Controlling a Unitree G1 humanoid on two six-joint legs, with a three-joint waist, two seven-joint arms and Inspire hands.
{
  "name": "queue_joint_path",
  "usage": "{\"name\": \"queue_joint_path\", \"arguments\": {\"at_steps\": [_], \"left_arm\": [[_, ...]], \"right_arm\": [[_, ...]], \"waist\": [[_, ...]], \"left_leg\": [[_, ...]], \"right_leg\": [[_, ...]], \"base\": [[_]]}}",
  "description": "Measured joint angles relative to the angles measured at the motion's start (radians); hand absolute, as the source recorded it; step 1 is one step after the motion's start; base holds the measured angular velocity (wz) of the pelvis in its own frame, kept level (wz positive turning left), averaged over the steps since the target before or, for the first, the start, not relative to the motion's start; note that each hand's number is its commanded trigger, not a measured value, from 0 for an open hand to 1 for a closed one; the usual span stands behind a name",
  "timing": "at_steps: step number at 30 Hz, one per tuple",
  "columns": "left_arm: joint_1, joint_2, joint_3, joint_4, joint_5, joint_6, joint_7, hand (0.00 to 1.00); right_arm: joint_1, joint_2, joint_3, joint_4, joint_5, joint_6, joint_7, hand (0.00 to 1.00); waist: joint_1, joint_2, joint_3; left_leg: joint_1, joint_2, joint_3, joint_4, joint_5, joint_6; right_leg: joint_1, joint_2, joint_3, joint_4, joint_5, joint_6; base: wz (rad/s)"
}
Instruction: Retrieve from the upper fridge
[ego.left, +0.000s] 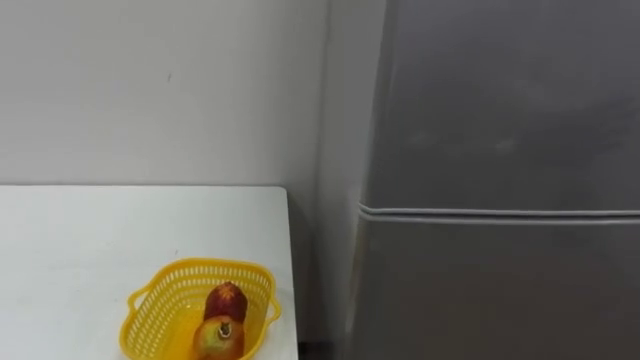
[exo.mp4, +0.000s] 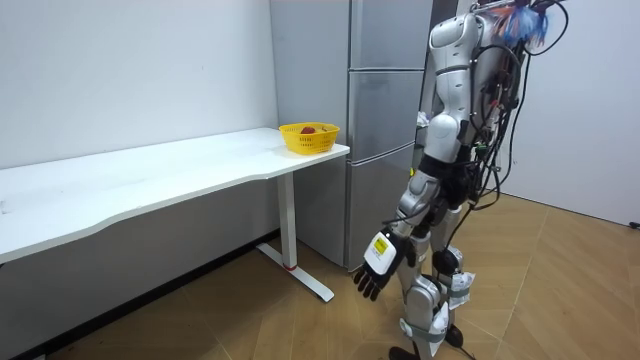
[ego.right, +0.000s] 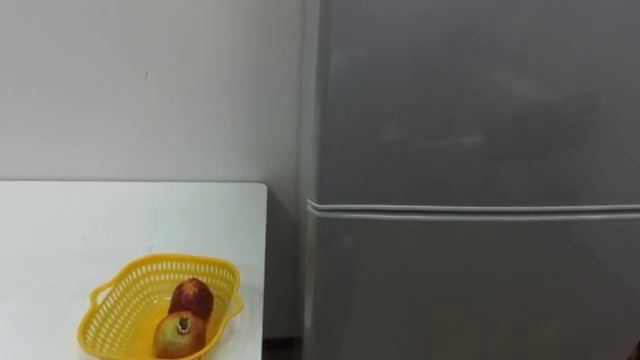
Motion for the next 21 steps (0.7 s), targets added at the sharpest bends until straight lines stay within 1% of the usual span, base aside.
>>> {"name": "queue_joint_path", "arguments": {"at_steps": [1, 2, 3, 4, 6, 7, 8, 9, 10, 12, 14, 15, 18, 19, 21], "left_arm": [[-0.011, -0.006, 0.000, -0.001, 0.000, 0.009, 0.000, 0.00], [-0.016, -0.009, 0.000, -0.001, 0.000, 0.011, 0.000, 0.00], [-0.021, -0.015, 0.000, -0.007, 0.000, 0.017, 0.000, 0.00], [-0.021, -0.019, 0.000, -0.017, 0.000, 0.022, 0.003, 0.00], [-0.021, -0.023, -0.001, -0.037, 0.000, 0.029, 0.005, 0.00], [-0.020, -0.024, 0.000, -0.047, -0.002, 0.029, 0.005, 0.00], [-0.019, -0.025, -0.001, -0.052, -0.001, 0.029, 0.005, 0.00], [-0.020, -0.029, -0.001, -0.054, -0.001, 0.029, 0.005, 0.00], [-0.021, -0.032, -0.001, -0.054, -0.001, 0.029, 0.005, 0.00], [-0.023, -0.039, 0.002, -0.053, 0.004, 0.029, 0.003, 0.00], [-0.019, -0.039, 0.002, -0.051, 0.005, 0.029, 0.002, 0.00], [-0.019, -0.039, 0.002, -0.047, 0.005, 0.029, 0.001, 0.00], [-0.013, -0.039, 0.001, -0.046, 0.000, 0.030, -0.002, 0.00], [-0.012, -0.039, 0.002, -0.046, 0.001, 0.031, -0.007, 0.00], [-0.012, -0.040, 0.003, -0.046, 0.001, 0.043, -0.022, 0.00]], "right_arm": [[0.000, 0.015, 0.000, 0.061, 0.001, 0.014, 0.003, 0.00], [0.000, 0.019, 0.000, 0.092, 0.006, 0.022, 0.005, 0.00], [0.000, 0.026, 0.002, 0.146, 0.032, 0.032, 0.008, 0.00], [-0.001, 0.032, 0.008, 0.206, 0.065, 0.033, 0.012, 0.00], [-0.001, 0.040, 0.044, 0.306, 0.119, 0.039, 0.016, 0.00], [0.000, 0.052, 0.069, 0.369, 0.139, 0.052, 0.028, 0.00], [0.002, 0.056, 0.084, 0.404, 0.152, 0.055, 0.037, 0.00], [0.003, 0.065, 0.118, 0.482, 0.153, 0.058, 0.057, 0.00], [0.002, 0.075, 0.127, 0.520, 0.151, 0.063, 0.070, 0.00], [0.005, 0.114, 0.141, 0.638, 0.115, 0.093, 0.113, 0.00], [0.006, 0.126, 0.158, 0.738, 0.102, 0.100, 0.141, 0.00], [0.006, 0.131, 0.158, 0.789, 0.099, 0.110, 0.157, 0.00], [0.006, 0.130, 0.164, 0.919, 0.074, 0.119, 0.196, 0.00], [0.011, 0.129, 0.182, 0.953, 0.071, 0.126, 0.215, 0.00], [0.015, 0.129, 0.196, 0.998, 0.068, 0.143, 0.260, 0.00]], "waist": [[-0.001, -0.002, -0.0001], [-0.001, 0.003, -0.0002], [0.000, 0.013, -0.0023], [-0.002, 0.020, -0.0030], [-0.002, 0.023, -0.0023], [-0.005, 0.022, -0.0025], [-0.005, 0.022, -0.0029], [-0.005, 0.021, -0.0032], [-0.006, 0.020, -0.0036], [-0.006, 0.019, -0.0042], [-0.005, 0.016, -0.0055], [-0.002, 0.016, -0.0051], [-0.002, 0.014, -0.0045], [0.000, 0.017, -0.0024], [0.001, 0.019, -0.0016]], "left_leg": [[0.000, -0.001, 0.001, 0.000, 0.000, 0.000], [0.000, -0.001, 0.002, 0.000, 0.000, 0.001], [0.000, -0.001, 0.002, -0.001, -0.001, 0.001], [0.002, -0.001, 0.004, -0.001, -0.001, 0.001], [0.000, 0.001, 0.005, -0.001, 0.000, 0.001], [0.000, 0.002, 0.003, -0.001, 0.000, 0.000], [0.000, 0.002, 0.003, 0.000, 0.000, 0.000], [0.002, 0.002, 0.003, 0.001, 0.000, 0.000], [0.002, 0.002, 0.003, 0.002, 0.000, 0.000], [0.002, -0.001, 0.001, 0.002, 0.000, 0.000], [0.003, -0.002, 0.001, 0.002, 0.000, 0.000], [0.003, -0.003, 0.002, 0.002, 0.000, 0.001], [0.005, -0.003, 0.001, 0.002, 0.000, 0.001], [0.005, -0.002, 0.000, 0.003, 0.000, 0.001], [0.005, -0.001, 0.000, 0.004, 0.000, 0.001]], "right_leg": [[-0.002, -0.001, 0.000, 0.001, 0.000, 0.000], [-0.002, -0.001, -0.001, 0.001, 0.000, 0.000], [-0.002, -0.001, -0.001, 0.001, 0.000, 0.001], [-0.003, -0.001, 0.003, 0.001, -0.001, 0.001], [-0.005, 0.000, 0.002, 0.002, -0.002, -0.001], [-0.004, 0.001, 0.001, 0.001, -0.003, -0.002], [-0.003, 0.001, 0.001, 0.000, -0.003, -0.002], [-0.003, 0.001, 0.001, -0.001, -0.003, -0.002], [-0.003, 0.000, 0.002, -0.001, -0.004, -0.002], [-0.001, -0.001, 0.001, -0.001, -0.005, 0.001], [0.000, -0.003, 0.001, -0.002, -0.005, 0.001], [-0.001, -0.003, 0.002, -0.001, -0.005, 0.001], [0.003, -0.003, 0.001, -0.001, -0.006, 0.002], [0.004, -0.003, 0.001, -0.001, -0.006, 0.002], [0.002, -0.003, 0.001, -0.001, -0.006, 0.001]], "base": [[-0.04], [0.00], [0.00], [0.00], [0.00], [0.00], [0.00], [0.00], [0.00], [0.03], [0.00], [0.00], [0.00], [0.00], [0.00]]}}
